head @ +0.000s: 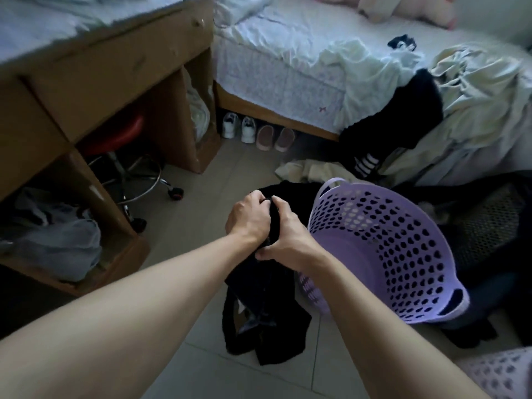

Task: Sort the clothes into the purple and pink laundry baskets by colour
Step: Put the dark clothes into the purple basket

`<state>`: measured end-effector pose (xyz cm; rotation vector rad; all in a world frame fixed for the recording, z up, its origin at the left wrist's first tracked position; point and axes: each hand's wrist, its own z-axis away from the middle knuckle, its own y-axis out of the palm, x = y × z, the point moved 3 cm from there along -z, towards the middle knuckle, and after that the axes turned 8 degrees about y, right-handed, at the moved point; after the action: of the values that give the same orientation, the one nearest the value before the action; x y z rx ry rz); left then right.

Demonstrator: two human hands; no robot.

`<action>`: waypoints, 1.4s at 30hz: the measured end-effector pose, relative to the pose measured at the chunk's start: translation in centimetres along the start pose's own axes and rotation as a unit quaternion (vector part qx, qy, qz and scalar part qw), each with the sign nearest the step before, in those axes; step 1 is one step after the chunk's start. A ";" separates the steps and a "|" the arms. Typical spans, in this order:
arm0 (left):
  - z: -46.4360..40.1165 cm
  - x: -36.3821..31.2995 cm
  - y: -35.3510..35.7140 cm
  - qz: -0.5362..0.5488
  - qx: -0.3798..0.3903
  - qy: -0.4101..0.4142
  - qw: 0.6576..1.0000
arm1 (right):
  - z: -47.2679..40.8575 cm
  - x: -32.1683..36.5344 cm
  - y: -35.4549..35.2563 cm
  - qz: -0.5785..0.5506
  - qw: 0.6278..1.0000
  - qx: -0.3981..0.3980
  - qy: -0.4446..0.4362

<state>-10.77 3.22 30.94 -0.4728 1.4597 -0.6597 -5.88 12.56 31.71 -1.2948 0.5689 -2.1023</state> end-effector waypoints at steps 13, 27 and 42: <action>2.8 -20.1 -14.2 -0.063 0.025 0.180 0.981 | 9.2 11.7 -16.3 -0.070 0.979 -0.184 -0.047; 3.3 -30.5 -29.2 -0.021 0.152 0.196 0.969 | 15.3 22.5 -30.1 -0.137 0.946 -0.294 0.007; 5.5 -44.0 -39.3 0.078 -0.050 0.302 0.949 | 24.4 35.1 -35.9 -0.010 0.937 -0.307 -0.169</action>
<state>-9.58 2.85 90.16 -0.2316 2.0949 -0.6335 -5.51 13.60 87.52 -1.9571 1.1089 -1.7049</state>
